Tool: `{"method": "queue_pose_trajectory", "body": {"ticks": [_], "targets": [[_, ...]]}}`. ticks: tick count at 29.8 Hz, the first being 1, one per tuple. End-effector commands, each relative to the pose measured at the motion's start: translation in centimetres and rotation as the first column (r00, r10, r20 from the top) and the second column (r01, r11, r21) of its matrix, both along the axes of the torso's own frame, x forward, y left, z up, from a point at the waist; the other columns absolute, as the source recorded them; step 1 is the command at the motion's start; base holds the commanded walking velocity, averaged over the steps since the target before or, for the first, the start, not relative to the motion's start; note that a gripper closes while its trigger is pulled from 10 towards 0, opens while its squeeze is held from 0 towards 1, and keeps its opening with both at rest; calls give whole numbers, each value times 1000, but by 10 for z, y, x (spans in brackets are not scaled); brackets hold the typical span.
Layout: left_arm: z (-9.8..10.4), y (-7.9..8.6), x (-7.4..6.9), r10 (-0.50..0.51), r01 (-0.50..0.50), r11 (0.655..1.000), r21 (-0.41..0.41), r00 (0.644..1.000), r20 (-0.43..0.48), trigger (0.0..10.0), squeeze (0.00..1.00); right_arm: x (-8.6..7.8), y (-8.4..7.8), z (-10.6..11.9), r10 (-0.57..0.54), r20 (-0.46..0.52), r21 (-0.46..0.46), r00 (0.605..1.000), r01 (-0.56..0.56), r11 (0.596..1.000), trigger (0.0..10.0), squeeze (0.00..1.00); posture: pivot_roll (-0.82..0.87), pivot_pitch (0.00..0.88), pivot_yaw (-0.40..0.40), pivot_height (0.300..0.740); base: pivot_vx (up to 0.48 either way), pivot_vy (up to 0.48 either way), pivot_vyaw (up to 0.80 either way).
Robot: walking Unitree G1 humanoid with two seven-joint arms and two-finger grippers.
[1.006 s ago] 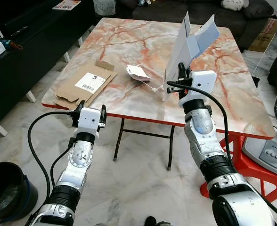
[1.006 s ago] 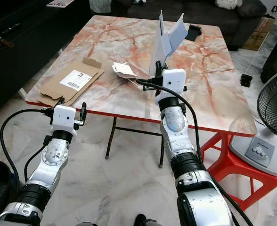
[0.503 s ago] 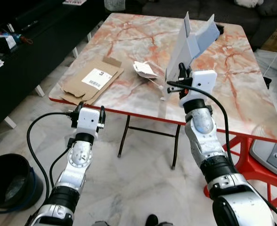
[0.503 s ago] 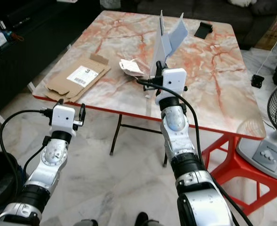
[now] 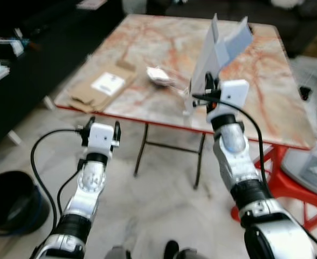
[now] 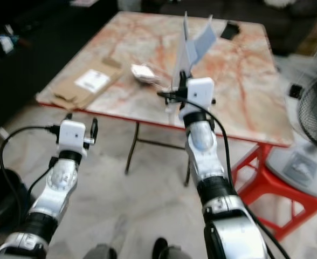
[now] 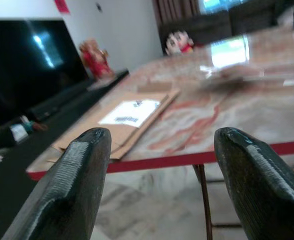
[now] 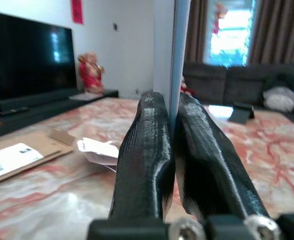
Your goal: Picking trash to rubbish bin
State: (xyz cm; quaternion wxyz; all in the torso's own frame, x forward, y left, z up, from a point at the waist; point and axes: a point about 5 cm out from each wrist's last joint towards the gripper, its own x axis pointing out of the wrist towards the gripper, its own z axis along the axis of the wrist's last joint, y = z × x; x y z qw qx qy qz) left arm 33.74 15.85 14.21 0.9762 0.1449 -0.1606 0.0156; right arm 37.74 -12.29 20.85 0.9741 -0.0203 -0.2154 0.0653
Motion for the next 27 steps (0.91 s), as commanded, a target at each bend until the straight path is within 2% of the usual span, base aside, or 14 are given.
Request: {"method": "queue_pose_trajectory", "body": {"ticks": [1, 10, 16, 23, 24, 25, 27], "targets": [[-4, 0, -2, 3, -3, 1000, -7, 1000, -16, 10000, 0, 0, -1, -2, 2, -10, -6, 1000, -2, 1000, 10000, 0, 138, 131, -29, 740, -274, 0, 0], [-5, 0, -2, 4, -4, 1000, -7, 1000, -20, 10000, 0, 0, 1, -4, 12, -20, -13, 1000, -12, 1000, 10000, 0, 137, 133, -34, 740, -268, 0, 0], [-17, 7, -4, 22, -21, 1000, 16, 997, -72, 10000, 0, -2, -1, -14, 14, -58, -22, 998, -15, 1000, 10000, 0, 133, 135, -36, 740, 0, 0, 0], [-54, 30, -17, 71, -60, 997, 54, 973, -220, 10000, 0, -8, -8, -57, 6, -213, -67, 977, -21, 998, 10000, 0, 127, 137, -40, 740, 0, 0, 0], [-68, 36, -22, 79, -67, 996, 52, 955, -287, 10000, 0, -11, -10, -73, 2, -272, -67, 962, -20, 998, 10000, 0, 129, 140, -41, 740, 0, 0, 0], [-68, 36, -22, 79, -67, 996, 52, 955, -287, 10000, 0, -11, -10, -73, 2, -272, -67, 962, -20, 998, 10000, 0, 129, 140, -41, 740, 0, 0, 0], [-91, 44, -34, 97, -78, 995, 66, 919, -382, 10000, 0, -20, -12, -104, 2, -397, -85, 918, -39, 996, 10000, 0, 122, 142, -45, 740, 0, 0, 0]]}}
